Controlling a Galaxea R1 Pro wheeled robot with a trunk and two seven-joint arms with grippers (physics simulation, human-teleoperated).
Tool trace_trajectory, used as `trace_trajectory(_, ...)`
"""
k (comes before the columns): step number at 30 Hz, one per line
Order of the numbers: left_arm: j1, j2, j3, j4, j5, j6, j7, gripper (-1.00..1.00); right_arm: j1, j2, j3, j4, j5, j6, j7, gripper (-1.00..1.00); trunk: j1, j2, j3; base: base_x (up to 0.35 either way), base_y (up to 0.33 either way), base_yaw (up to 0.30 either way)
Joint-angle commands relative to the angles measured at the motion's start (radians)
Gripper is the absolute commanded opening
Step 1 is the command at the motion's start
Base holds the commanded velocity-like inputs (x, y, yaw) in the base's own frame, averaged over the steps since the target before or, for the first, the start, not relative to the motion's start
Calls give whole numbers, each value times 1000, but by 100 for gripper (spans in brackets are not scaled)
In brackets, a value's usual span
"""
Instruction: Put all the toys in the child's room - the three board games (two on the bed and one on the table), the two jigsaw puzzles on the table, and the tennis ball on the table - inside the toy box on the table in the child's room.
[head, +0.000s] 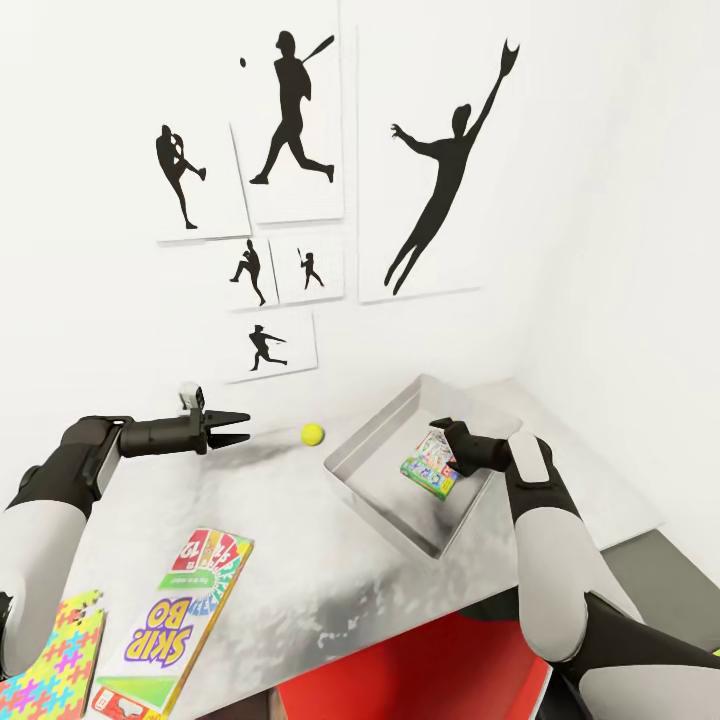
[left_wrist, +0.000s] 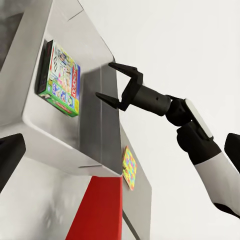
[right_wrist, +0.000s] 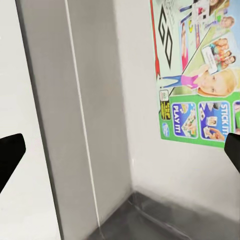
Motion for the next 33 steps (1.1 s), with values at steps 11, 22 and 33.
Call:
trace_trajectory(11,-1,3,1,0,-4,11,-6,100,-1,1,-4,-7,-11,9,-6,100,1,-2,1,0,0,0)
trace_trajectory(22,-1,11,4,0,-3,10,-11,100,4,0,-1,-56,-11,24,63,100,1,-2,17,0,0,0)
trace_trajectory(33,-1,32,5,0,-2,11,-26,100,15,2,1,-176,-16,113,93,100,1,-2,34,0,0,0)
